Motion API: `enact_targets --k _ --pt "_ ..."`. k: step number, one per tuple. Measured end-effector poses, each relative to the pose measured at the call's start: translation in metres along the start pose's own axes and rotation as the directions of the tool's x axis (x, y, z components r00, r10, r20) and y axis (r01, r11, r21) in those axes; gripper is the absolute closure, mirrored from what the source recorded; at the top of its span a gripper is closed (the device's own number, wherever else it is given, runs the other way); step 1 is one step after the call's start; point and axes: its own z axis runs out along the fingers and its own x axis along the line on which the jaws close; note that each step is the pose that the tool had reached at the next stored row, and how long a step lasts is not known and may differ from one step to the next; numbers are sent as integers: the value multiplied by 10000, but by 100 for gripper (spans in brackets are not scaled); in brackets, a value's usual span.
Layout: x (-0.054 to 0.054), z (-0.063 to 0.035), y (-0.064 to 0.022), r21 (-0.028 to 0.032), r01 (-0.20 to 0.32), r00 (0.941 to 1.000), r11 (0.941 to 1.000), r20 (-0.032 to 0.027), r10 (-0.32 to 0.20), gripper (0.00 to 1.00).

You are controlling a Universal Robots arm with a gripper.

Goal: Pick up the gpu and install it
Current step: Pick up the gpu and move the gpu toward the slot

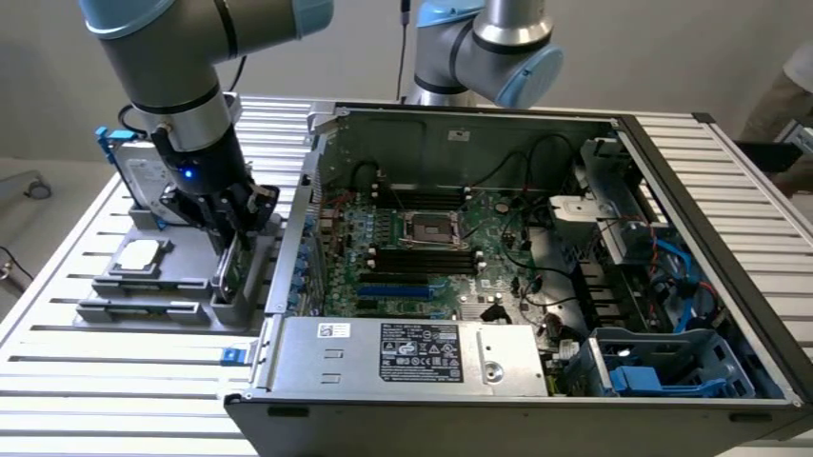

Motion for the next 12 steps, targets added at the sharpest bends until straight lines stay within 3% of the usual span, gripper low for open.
enact_targets --k 12 --pt "-11 -6 1 -1 0 10000 10000 1 0 71"
